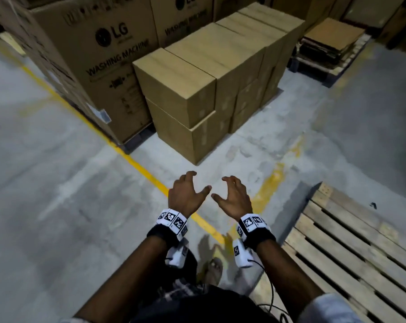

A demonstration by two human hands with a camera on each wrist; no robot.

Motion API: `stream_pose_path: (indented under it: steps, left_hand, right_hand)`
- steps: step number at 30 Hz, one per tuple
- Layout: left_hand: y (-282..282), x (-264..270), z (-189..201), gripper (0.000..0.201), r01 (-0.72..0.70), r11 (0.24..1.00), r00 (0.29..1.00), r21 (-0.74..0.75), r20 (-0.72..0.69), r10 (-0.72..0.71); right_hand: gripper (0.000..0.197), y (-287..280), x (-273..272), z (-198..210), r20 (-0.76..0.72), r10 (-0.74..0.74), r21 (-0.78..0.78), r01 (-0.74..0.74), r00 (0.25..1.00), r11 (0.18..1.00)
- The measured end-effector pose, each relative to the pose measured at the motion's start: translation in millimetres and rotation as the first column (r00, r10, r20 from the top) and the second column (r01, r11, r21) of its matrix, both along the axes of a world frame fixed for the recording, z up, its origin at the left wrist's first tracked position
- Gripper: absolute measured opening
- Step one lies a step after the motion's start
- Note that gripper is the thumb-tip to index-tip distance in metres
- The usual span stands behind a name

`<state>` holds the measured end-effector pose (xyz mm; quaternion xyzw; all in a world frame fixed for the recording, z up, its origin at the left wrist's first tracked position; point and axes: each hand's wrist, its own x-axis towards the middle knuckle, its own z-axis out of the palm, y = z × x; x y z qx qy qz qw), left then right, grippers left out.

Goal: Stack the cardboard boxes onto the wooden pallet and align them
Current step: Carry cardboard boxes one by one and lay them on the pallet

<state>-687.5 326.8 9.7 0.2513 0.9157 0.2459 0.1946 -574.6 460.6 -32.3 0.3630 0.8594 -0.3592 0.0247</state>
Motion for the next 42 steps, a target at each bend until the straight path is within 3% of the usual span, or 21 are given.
stream_pose_path:
  steps: [5,11,15,19,22,26,29,34,37,42]
  left_hand:
    - [87,-99,-20,0.072,-0.045,0.999,0.994,0.015,0.101,0.044]
    - [203,-257,-52,0.082,-0.125,0.99,0.985,0.066,0.13,0.116]
    - [262,-355,-67,0.08,-0.185,0.983,0.967,0.01,0.18,0.18]
    - [308,-429,-68,0.078,-0.258,0.966,0.942,0.024,0.229,0.245]
    - [330,-460,-77,0.082,-0.272,0.962,0.932,0.012,0.25,0.26]
    - [351,-503,-99,0.099,-0.346,0.938,0.889,0.007,0.322,0.326]
    - [361,-520,-121,0.108,-0.293,0.951,0.898,-0.099,0.312,0.309]
    - [383,-520,-136,0.088,-0.255,0.925,0.919,-0.281,0.227,0.322]
    - [399,-513,-138,0.086,-0.365,0.875,0.864,-0.319,0.234,0.446]
    - [424,-507,-153,0.092,-0.581,0.758,0.697,-0.296,0.3,0.651]
  right_hand:
    - [0.067,98,-99,2,-0.036,-0.009,0.031,0.01,0.999,0.999]
    - [0.064,233,-267,-5,-0.03,0.059,0.103,-0.056,0.998,0.993]
    - [0.066,298,-369,-7,0.076,0.066,0.08,-0.072,0.995,0.994]
    - [0.071,354,-459,-7,0.117,0.168,0.056,-0.175,0.979,0.983]
    - [0.079,384,-508,-6,0.16,0.197,0.054,-0.208,0.967,0.977]
    - [0.062,423,-567,-14,0.15,0.254,0.009,-0.258,0.956,0.966]
    - [0.065,451,-600,-29,0.207,0.284,-0.037,-0.283,0.936,0.958]
    - [0.068,492,-635,-56,0.306,0.408,-0.091,-0.4,0.86,0.912]
    - [0.065,507,-641,-68,0.237,0.459,-0.128,-0.441,0.856,0.889]
    - [0.059,523,-641,-78,0.174,0.523,-0.145,-0.504,0.834,0.852]
